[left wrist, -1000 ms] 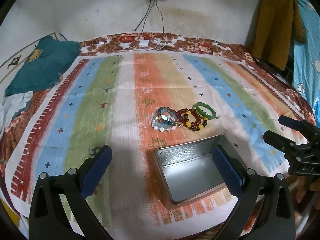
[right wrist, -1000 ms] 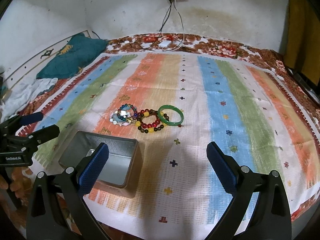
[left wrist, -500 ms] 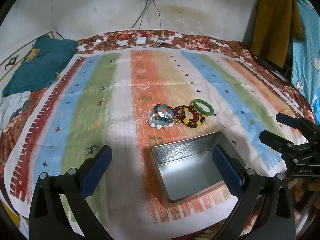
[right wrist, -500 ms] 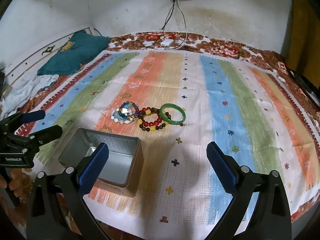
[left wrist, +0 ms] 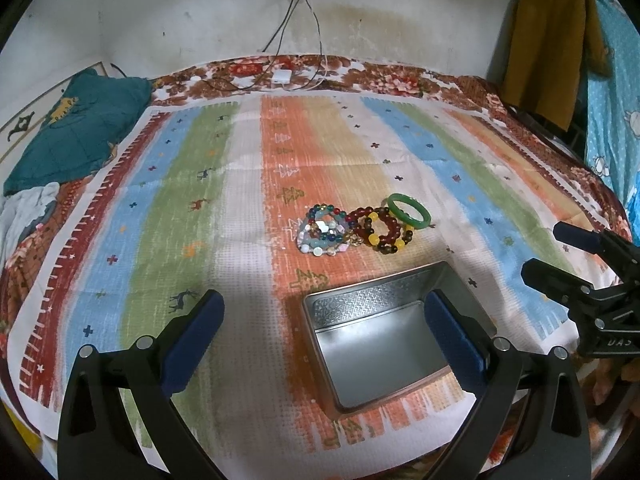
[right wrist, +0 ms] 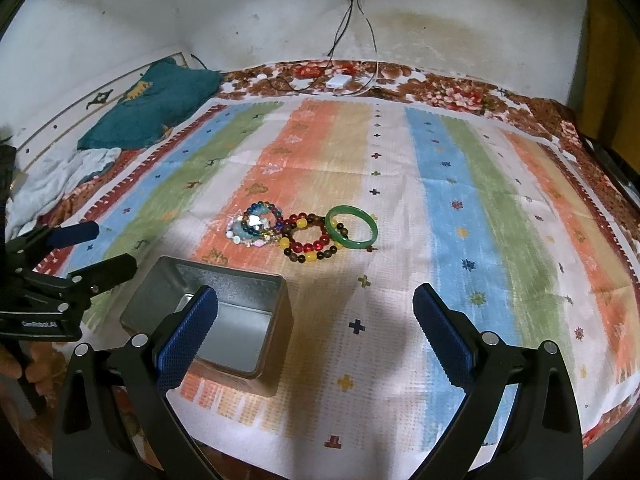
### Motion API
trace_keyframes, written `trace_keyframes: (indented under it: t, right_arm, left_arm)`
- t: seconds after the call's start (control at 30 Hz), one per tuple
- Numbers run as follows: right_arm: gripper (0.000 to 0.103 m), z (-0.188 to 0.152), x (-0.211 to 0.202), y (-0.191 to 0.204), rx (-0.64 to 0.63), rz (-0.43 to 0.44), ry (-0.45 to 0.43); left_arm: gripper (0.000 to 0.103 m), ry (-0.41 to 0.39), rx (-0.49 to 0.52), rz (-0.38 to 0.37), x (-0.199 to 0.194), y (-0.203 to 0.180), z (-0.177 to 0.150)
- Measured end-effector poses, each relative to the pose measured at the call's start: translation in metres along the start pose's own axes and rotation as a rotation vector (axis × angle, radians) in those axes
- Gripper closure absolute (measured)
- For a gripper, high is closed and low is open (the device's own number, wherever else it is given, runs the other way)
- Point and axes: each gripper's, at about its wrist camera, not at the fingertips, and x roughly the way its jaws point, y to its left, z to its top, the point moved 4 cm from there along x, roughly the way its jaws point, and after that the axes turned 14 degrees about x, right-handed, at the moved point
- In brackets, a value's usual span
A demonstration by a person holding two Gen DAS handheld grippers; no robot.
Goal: Organize jewelry
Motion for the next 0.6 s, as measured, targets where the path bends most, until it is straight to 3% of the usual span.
trace_keyframes:
  t: [0.6]
  right_arm:
    - [0.004, 0.021, 0.018, 0.006, -0.076, -0.018, 0.006]
  left_arm:
    - [0.006, 0.047, 0.042, -0.001, 0.026, 0.01, 0.018]
